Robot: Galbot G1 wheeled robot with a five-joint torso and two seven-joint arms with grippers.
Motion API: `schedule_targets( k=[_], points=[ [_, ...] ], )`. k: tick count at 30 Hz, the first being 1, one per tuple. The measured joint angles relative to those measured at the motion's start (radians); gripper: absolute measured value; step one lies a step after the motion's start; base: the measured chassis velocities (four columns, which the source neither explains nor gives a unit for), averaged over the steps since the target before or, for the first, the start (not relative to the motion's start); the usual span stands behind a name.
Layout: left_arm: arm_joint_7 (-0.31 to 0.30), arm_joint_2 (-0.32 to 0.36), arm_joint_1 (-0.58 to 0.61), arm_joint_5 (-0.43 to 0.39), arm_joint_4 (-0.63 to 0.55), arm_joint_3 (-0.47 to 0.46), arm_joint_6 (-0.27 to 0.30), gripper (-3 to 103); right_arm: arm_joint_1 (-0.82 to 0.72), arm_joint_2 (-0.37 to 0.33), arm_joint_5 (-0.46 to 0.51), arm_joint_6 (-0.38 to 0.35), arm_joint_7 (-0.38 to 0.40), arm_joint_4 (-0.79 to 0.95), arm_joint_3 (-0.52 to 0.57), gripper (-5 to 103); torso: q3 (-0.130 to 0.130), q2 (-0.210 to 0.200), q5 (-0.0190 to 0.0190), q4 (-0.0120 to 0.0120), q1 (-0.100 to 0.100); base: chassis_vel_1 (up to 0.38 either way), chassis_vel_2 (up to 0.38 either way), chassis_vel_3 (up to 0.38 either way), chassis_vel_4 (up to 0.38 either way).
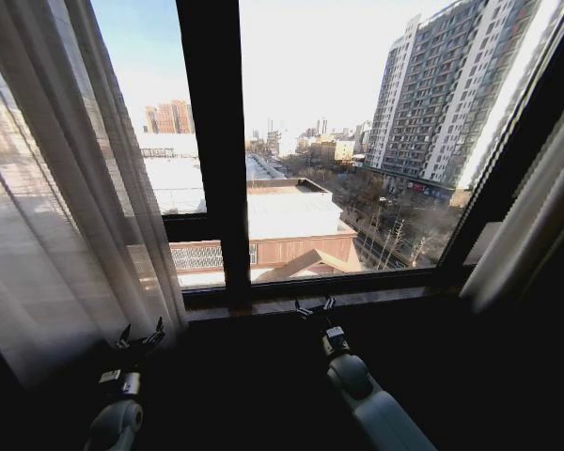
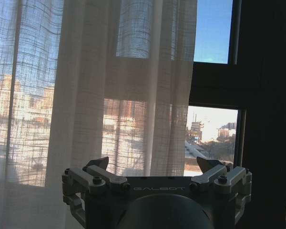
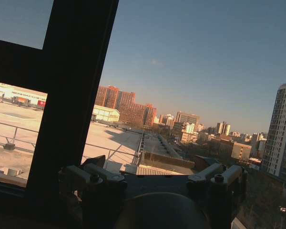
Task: Open the curtains by pulling them apart, changing their state from closed to fully open.
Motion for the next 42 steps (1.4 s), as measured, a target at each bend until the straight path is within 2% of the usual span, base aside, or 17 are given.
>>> schedule_targets(
  k=[42],
  points=[
    [0.000,0.000,0.000,0.000,0.000,0.000,0.000,100,0.000,0.000,0.000,0.000,0.000,0.000,0.000,100,0.000,0.000,0.0000,0.0000,0.000,0.000,0.000,0.000,0.000]
  ],
)
